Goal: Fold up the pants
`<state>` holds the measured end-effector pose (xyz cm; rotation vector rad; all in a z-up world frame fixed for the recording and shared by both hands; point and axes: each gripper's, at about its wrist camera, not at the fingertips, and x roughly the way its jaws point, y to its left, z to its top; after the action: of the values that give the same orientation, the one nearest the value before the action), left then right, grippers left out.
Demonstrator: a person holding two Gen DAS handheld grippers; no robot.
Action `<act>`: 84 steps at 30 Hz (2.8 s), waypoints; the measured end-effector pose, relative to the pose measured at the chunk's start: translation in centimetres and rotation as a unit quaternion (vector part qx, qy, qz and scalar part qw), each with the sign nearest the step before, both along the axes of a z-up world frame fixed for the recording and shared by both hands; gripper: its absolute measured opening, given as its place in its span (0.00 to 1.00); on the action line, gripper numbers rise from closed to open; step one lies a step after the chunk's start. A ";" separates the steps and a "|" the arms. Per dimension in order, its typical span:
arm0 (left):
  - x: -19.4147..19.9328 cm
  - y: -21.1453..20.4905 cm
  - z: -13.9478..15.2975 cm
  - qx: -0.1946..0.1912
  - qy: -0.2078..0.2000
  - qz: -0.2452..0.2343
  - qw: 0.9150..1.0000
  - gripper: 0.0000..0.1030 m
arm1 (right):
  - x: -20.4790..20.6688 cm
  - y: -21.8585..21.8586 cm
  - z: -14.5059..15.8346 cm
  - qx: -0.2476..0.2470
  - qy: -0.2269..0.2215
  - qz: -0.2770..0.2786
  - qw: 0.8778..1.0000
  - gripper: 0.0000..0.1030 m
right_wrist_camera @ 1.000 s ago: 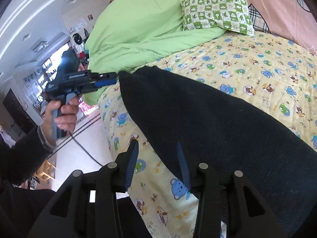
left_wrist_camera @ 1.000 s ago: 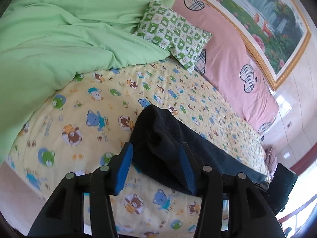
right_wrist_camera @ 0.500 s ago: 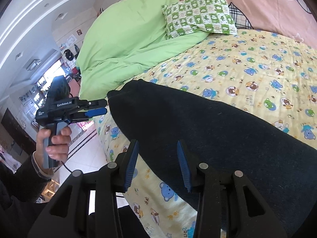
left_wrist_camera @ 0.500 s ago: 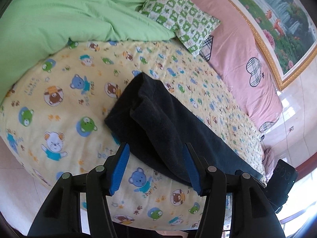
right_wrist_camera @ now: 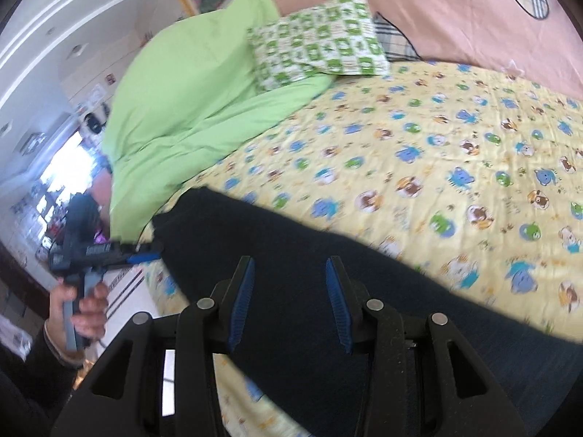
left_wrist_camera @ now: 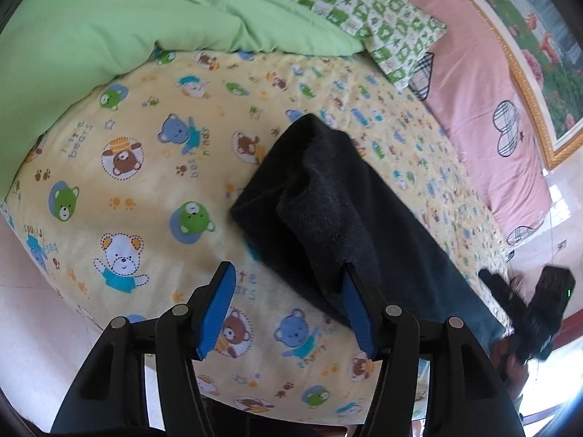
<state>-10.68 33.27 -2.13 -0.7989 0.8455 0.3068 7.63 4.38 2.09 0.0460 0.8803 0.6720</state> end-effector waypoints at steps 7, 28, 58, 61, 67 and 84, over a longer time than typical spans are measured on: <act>0.5 0.8 -1.1 -0.013 0.003 -0.003 1.000 0.58 | 7.4 -0.2 -2.8 0.003 0.095 -0.034 0.995 0.49; 2.8 -0.8 2.2 0.078 -0.062 -0.040 0.994 0.21 | 7.2 7.1 -3.7 -0.216 0.069 0.144 0.963 0.13; 0.2 -1.5 7.0 0.157 -0.089 -0.040 0.983 0.58 | 0.1 2.8 -0.4 -0.072 -0.038 -0.032 0.996 0.62; 2.1 -4.2 6.7 0.152 -0.087 -0.080 0.981 0.58 | -2.4 0.0 -0.6 -0.056 -0.026 -0.069 0.996 0.62; 5.4 -10.2 5.9 0.142 -0.081 -0.162 0.973 0.58 | -6.8 -5.4 -0.2 -0.042 -0.021 -0.134 0.990 0.62; 11.8 -21.2 5.8 0.133 -0.078 -0.294 0.943 0.65 | -14.3 -17.0 0.2 -0.003 -0.025 -0.307 0.951 0.65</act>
<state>1.08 12.06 3.69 -0.2869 0.8324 -0.1711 -6.67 -12.66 2.29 0.2861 0.7624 0.0863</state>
